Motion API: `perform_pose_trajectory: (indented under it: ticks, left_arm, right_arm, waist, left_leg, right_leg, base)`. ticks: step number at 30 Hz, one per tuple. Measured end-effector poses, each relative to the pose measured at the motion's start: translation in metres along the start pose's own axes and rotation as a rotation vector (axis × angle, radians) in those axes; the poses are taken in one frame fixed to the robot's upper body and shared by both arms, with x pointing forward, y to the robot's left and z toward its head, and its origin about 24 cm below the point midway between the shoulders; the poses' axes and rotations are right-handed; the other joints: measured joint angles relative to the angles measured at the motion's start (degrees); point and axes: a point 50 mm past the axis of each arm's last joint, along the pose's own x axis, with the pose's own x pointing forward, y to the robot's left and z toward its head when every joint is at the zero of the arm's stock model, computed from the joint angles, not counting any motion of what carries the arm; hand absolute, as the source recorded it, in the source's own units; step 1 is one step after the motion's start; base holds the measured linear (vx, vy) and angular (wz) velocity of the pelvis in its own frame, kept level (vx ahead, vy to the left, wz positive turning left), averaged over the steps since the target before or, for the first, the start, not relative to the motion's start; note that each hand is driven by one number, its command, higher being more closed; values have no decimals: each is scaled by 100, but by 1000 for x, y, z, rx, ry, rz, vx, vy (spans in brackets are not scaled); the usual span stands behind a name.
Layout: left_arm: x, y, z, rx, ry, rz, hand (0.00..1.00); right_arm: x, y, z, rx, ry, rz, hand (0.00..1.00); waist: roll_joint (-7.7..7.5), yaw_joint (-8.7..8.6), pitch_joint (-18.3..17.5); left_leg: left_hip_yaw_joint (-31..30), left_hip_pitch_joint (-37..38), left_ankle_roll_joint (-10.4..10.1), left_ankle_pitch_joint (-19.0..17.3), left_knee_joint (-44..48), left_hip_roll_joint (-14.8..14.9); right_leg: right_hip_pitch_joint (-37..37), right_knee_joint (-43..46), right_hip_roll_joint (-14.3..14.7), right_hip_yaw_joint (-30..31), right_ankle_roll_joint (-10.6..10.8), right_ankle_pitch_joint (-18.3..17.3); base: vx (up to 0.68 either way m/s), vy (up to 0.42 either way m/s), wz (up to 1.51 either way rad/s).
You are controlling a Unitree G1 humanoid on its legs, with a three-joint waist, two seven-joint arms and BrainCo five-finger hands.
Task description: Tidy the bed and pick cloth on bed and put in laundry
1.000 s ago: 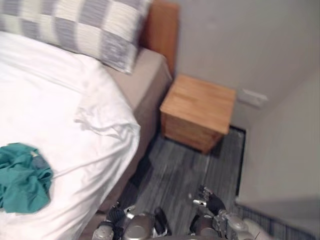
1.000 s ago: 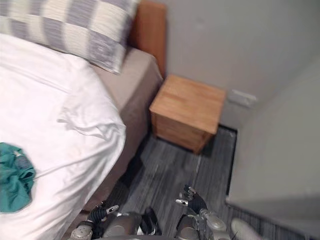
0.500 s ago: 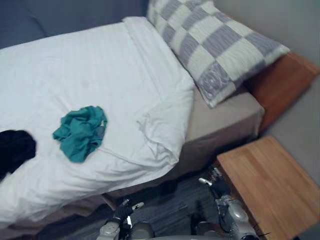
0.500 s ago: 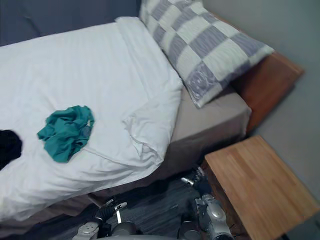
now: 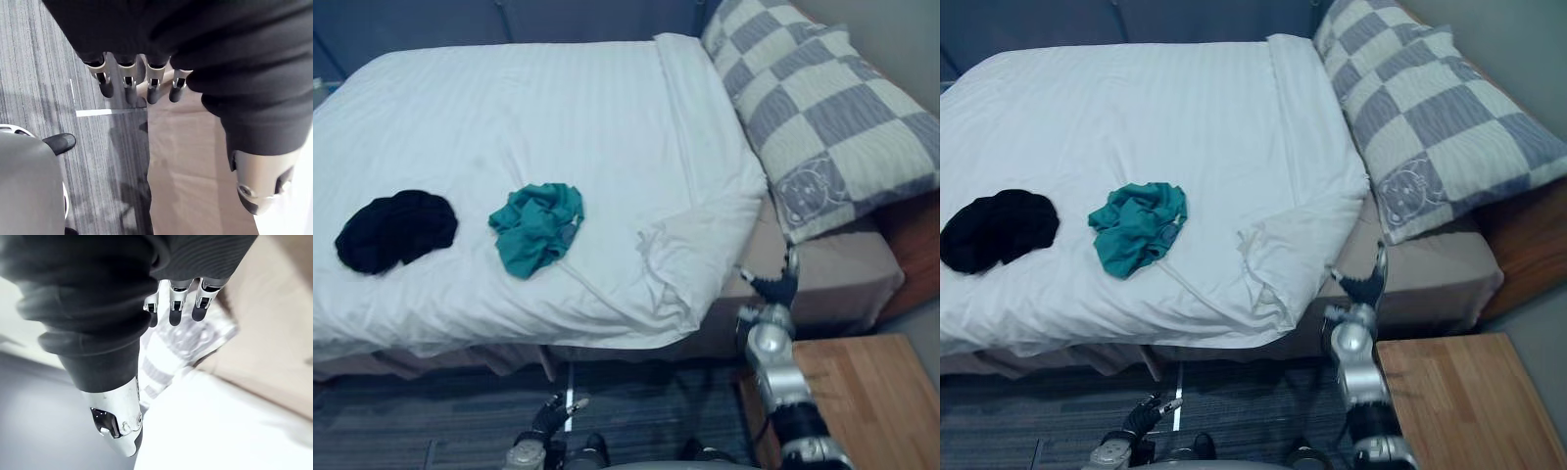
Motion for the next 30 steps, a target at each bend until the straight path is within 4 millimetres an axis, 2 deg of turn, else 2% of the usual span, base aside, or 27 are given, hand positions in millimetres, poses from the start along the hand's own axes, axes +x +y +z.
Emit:
perform_pose_trajectory:
  ticks: [4,8,12,15,16,19,20,23,24,28,30]
  left_arm:
    - [-1,4,-1,32,5,8,0]
    - [-3,10,-5,76,17,17,0]
    - [-4,14,-8,86,36,9,0]
    - [0,16,8,98,-15,5,0]
    - [3,16,17,99,-35,-3,0]
    - [6,17,32,108,-78,-7,0]
    - [7,17,36,119,-88,-9,0]
    - [10,19,48,146,-116,-13,0]
    - [11,20,53,152,-128,-12,0]
    - [12,20,59,185,-141,-23,0]
    - [12,19,61,188,-145,-38,0]
  right_arm:
    - [10,21,19,-97,-70,154,0]
    - [9,36,7,-181,-8,316,0]
    - [15,52,4,-306,11,440,0]
    - [38,52,15,-381,8,435,0]
    - [47,47,20,-407,-5,425,0]
    - [68,36,37,-448,-43,411,0]
    - [72,32,42,-458,-55,415,100]
    - [89,21,62,-530,-114,434,100]
    - [96,16,75,-568,-158,431,100]
    - [109,3,95,-655,-231,429,100]
    - [111,0,99,-684,-241,434,100]
  waist:
    - [-44,57,-61]
    - [-75,120,-87]
    - [-83,126,-66]
    - [-117,178,204]
    - [-110,298,346]
    - [-103,410,751]
    - [-94,426,858]
    - [-64,411,1196]
    - [-52,412,1348]
    - [-25,411,1462]
    - [-17,410,1470]
  left_leg:
    - [-55,72,-75,77,-89,-1]
    - [-117,62,-95,93,-136,3]
    - [-190,-301,22,211,-138,-8]
    - [-291,-657,115,392,-99,8]
    - [-294,-762,126,442,-97,6]
    - [-359,-1016,190,555,-96,-16]
    - [-362,-1094,202,564,-95,-24]
    - [-382,-1387,215,567,9,-80]
    - [-398,-1555,231,557,131,-87]
    - [-410,-1808,314,555,280,-83]
    - [-386,-1839,331,544,291,-73]
  right_leg:
    - [130,-72,25,-128,0,0]
    - [147,-87,48,-161,-3,-2]
    - [-152,-19,44,-229,-26,14]
    - [-561,191,8,-310,-99,28]
    - [-704,291,-14,-307,-133,20]
    - [-1006,569,-56,-315,-197,-19]
    - [-1091,681,-95,-312,-221,-51]
    - [-1493,1126,-259,-291,-252,-187]
    - [-1640,1239,-306,-285,-269,-199]
    - [-1871,1359,-331,-268,-312,-226]
    - [-1940,1415,-332,-225,-330,-246]
  base:
    - [-20,-21,19]
    - [-53,-16,7]
    - [-75,-3,12]
    - [-51,7,25]
    - [-66,18,9]
    - [-106,22,13]
    - [-128,39,13]
    - [-97,39,11]
    - [-63,20,6]
    - [-23,2,2]
    - [26,-22,-5]
